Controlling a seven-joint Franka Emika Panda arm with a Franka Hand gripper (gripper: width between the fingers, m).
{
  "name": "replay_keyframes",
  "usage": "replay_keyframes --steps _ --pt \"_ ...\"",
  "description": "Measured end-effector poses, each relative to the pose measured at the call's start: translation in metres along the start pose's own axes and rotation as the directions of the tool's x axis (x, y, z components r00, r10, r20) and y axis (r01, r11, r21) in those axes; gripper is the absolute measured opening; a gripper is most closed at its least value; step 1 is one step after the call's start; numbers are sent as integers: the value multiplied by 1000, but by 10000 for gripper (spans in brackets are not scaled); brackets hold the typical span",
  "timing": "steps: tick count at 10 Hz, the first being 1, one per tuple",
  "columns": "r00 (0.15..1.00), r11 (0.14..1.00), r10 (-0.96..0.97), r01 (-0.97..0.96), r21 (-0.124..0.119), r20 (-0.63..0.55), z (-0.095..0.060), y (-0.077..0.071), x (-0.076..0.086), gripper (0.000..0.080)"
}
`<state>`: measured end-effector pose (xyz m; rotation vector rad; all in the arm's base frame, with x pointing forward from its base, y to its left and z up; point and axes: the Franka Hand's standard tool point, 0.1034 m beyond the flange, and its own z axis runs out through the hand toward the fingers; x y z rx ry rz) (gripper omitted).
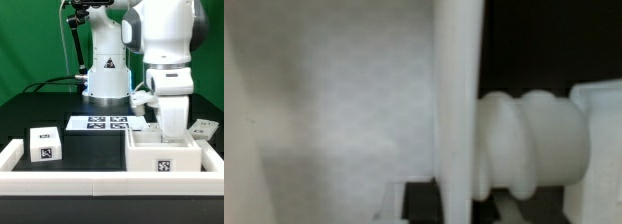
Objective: Assemble cabinet
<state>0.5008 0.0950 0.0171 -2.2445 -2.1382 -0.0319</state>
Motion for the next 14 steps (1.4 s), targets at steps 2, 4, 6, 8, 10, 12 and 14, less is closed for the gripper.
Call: replay_keyframes --steps 2,4,6,8,10,12,14 --pt "1000 1000 -18 18 -5 -8 0 11 15 39" --pt "1000 1000 -3 3 -7 -10 0 19 19 39" --pt "1000 1000 -1 1 -5 -10 1 18 17 38" --pt "1000 1000 0 0 -4 -10 1 18 16 414" --pt "1000 1000 6 -6 -5 -9 2 16 13 549" --pt "998 998 68 -68 -14 -6 -3 -4 1 775" --pt "991 990 135 -135 -35 -1 -27 -21 4 795"
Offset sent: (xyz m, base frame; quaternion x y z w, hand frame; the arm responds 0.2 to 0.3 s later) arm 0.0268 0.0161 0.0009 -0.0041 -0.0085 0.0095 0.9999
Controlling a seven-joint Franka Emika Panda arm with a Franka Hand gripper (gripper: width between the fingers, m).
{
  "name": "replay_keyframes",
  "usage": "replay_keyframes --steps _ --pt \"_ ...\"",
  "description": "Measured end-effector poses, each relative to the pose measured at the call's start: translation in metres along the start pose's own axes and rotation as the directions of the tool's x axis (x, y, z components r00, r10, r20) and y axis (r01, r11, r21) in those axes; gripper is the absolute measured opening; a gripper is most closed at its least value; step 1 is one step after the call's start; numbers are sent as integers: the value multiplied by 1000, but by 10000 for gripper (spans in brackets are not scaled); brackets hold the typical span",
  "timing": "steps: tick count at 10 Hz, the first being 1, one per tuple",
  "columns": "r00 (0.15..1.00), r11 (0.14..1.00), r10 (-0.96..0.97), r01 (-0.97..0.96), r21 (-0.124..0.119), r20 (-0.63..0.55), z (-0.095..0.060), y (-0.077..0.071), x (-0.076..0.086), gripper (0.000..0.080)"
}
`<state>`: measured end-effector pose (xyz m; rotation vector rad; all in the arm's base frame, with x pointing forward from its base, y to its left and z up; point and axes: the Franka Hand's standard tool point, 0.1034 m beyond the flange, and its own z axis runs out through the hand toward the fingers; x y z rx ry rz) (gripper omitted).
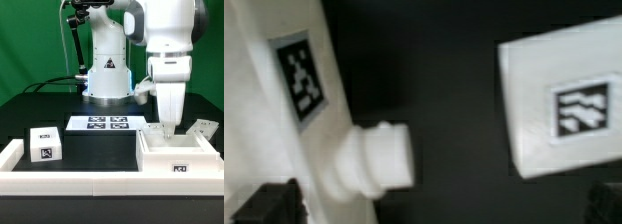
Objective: Assemble cabinet
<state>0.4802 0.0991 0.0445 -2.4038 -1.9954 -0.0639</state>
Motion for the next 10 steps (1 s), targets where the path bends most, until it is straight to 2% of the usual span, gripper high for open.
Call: replay_keyframes --steps 1,3,4,5,6,7,10 --pt "1000 1000 28 -28 -14 1 -13 -8 4 798" --pt "997 996 77 -78 -44 -13 -31 -26 21 797" --pt "993 991 116 -119 -66 -36 -35 -39 32 797" --pt "982 980 181 -185 -71 -61 -31 -57 45 797" --pt "962 962 261 -266 -56 -85 -19 -80 62 797" --pt "964 965 254 -258 -41 -80 -10 -88 65 797" --pt "962 963 261 -265 -44 -81 -11 -84 64 797"
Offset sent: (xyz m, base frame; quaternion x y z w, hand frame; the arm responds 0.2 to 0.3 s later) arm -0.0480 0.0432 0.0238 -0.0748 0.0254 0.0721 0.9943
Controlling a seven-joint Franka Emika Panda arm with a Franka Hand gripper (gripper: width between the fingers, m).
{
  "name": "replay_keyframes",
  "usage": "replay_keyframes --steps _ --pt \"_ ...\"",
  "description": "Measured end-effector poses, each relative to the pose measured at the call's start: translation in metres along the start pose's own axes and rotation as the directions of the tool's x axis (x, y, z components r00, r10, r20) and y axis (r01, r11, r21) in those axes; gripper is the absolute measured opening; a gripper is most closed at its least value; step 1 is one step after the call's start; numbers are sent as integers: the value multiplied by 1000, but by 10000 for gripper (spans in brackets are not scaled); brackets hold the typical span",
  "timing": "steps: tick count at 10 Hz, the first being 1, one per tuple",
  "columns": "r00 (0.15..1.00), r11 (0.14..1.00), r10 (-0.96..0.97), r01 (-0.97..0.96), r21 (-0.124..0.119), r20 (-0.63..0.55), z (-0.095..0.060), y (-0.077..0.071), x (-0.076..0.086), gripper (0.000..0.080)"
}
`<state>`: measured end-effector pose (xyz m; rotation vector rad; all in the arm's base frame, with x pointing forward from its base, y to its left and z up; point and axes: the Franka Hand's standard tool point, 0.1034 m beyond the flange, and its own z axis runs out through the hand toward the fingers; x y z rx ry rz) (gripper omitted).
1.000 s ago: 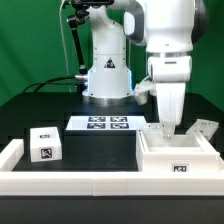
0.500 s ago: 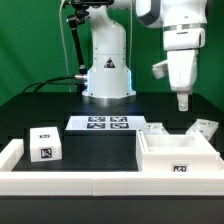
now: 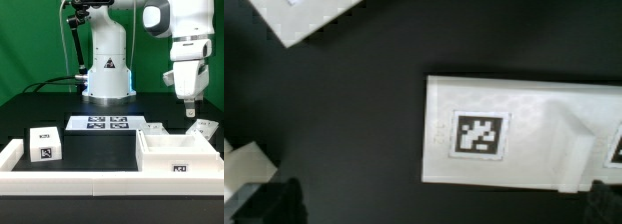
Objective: Assemble cabinet
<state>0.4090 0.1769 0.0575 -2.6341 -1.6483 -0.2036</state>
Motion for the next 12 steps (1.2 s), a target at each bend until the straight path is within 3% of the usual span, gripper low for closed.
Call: replay_keyframes --steps 2,4,11,12 --pt "1000 1000 3 -3 1 1 0 -1 0 797" --pt "997 997 75 -75 15 7 6 -19 7 797" --pt "996 997 74 -72 41 -42 42 -52 14 797" --pt "996 997 74 -72 43 -40 43 -52 14 677"
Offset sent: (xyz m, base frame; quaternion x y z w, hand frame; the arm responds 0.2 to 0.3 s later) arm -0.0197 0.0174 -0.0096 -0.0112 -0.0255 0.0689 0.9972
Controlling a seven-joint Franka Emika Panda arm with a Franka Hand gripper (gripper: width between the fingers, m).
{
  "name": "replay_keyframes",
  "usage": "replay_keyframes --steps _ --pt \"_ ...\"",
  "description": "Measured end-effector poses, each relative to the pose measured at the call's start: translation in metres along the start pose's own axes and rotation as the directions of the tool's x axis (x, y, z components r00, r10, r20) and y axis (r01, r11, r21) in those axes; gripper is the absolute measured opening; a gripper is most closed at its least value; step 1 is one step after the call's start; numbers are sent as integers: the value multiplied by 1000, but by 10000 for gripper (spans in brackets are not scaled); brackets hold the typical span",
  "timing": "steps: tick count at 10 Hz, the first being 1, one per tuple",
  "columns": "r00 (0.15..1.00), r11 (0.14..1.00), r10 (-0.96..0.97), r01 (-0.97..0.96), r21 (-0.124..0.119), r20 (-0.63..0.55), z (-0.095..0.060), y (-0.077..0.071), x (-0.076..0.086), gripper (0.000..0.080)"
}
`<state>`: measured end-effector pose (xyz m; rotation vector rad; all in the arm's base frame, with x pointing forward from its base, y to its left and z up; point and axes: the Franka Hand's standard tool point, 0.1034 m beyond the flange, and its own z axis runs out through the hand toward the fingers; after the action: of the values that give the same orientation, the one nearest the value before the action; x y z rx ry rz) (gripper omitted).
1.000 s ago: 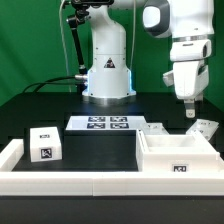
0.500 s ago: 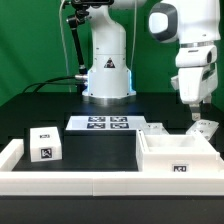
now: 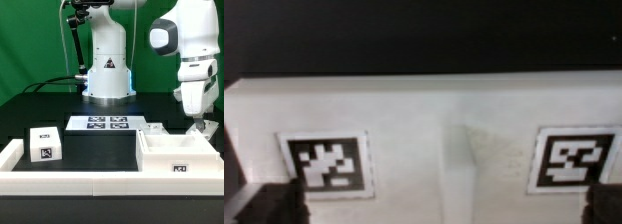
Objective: Assemble cabinet
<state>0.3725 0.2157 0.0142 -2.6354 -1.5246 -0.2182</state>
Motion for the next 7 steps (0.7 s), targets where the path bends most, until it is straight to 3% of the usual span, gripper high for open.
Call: replay_keyframes --steps 1,3,4,5,6,7 --pt "1000 1000 1 -1 1 1 1 0 -1 677" --pt "1000 1000 4 -4 1 -7 5 -1 -3 401" --pt "1000 1000 5 -5 -2 -14 5 0 -2 401" --pt "1000 1000 3 -3 -3 -17 5 -1 -1 220" --pt "1000 1000 4 -4 -3 -17 5 0 -1 86" --pt "1000 1000 4 -4 -3 -17 5 0 -1 86"
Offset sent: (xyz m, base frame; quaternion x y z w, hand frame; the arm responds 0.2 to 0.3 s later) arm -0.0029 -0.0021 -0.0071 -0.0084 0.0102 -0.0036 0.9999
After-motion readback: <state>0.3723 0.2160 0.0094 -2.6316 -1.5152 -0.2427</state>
